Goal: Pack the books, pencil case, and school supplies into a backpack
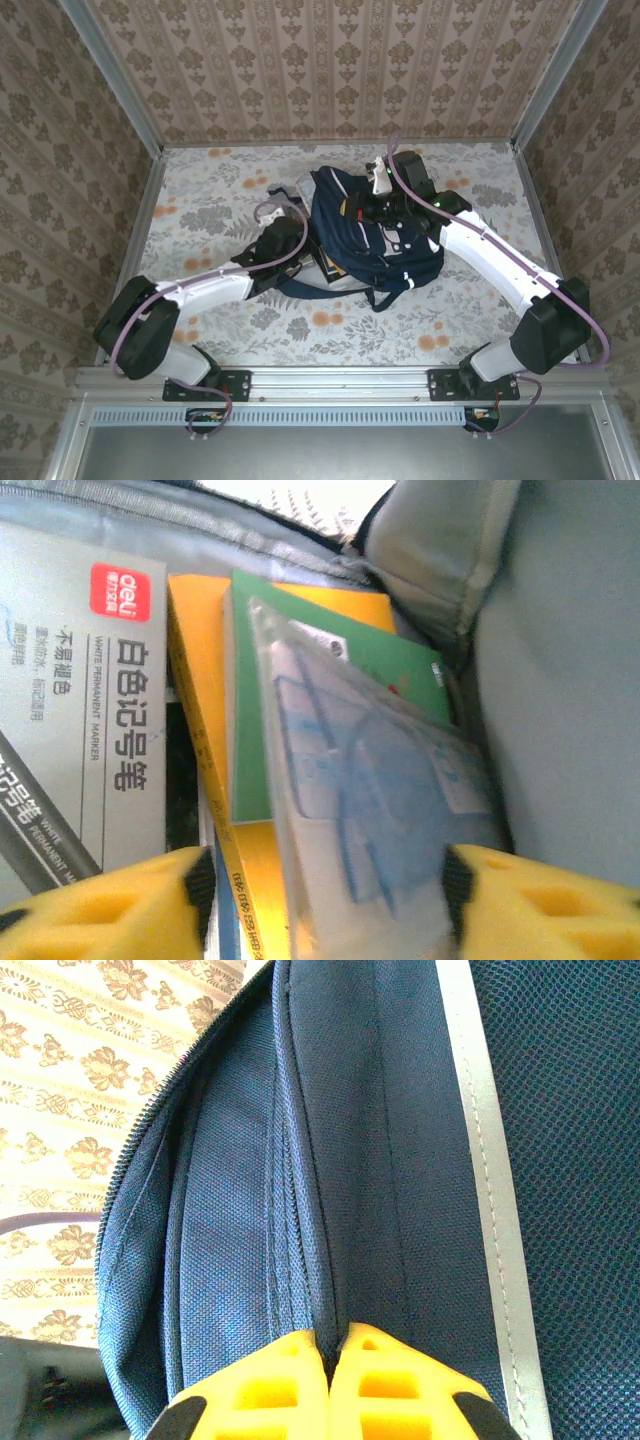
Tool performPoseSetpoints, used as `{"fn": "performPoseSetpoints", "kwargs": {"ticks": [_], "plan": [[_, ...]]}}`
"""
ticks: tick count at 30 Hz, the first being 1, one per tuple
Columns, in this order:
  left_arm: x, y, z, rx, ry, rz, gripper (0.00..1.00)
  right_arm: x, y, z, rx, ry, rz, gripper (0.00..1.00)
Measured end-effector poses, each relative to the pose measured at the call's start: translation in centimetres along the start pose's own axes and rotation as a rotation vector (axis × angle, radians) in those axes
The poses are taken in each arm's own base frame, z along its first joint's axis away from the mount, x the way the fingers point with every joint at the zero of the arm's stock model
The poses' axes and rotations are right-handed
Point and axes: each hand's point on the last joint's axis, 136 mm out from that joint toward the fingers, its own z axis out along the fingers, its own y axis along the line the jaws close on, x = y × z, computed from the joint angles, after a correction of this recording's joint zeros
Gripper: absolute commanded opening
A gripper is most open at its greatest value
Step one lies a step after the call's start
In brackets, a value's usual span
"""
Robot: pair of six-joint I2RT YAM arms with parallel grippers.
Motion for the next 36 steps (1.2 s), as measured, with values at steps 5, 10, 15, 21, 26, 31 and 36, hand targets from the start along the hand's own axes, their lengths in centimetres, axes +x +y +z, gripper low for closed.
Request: {"fn": "performPoseSetpoints", "kwargs": {"ticks": [5, 10, 15, 21, 26, 31, 36], "plan": [[-2.7, -0.4, -0.8, 0.045, -0.033, -0.013, 0.54, 0.0, 0.0, 0.0, 0.0, 0.0, 0.001, 0.0], [-3.1, 1.5, 1.1, 0.045, 0.036, -0.033, 0.45, 0.0, 0.0, 0.0, 0.001, 0.0, 0.0, 0.0], [-1.6, 2.8, 2.5, 0.051, 0.134, -0.049, 0.25, 0.0, 0.0, 0.0, 0.002, -0.002, 0.0, 0.0], [-2.5, 2.0, 2.2, 0.133, 0.114, -0.086, 0.01, 0.0, 0.0, 0.0, 0.003, -0.001, -0.001, 0.0], [-3.4, 1.9, 0.8, 0.164, 0.076, -0.106, 0.0, 0.1, 0.0, 0.1, 0.004, -0.001, -0.001, 0.0], [-6.3, 2.8, -1.8, 0.16, -0.029, -0.128, 0.0, 0.1, -0.1, 0.1, 0.007, -0.001, 0.0, 0.0], [-9.1, 3.9, -3.2, 0.119, -0.129, -0.146, 0.0, 0.1, -0.2, 0.1, 0.01, -0.001, 0.001, 0.0]]}}
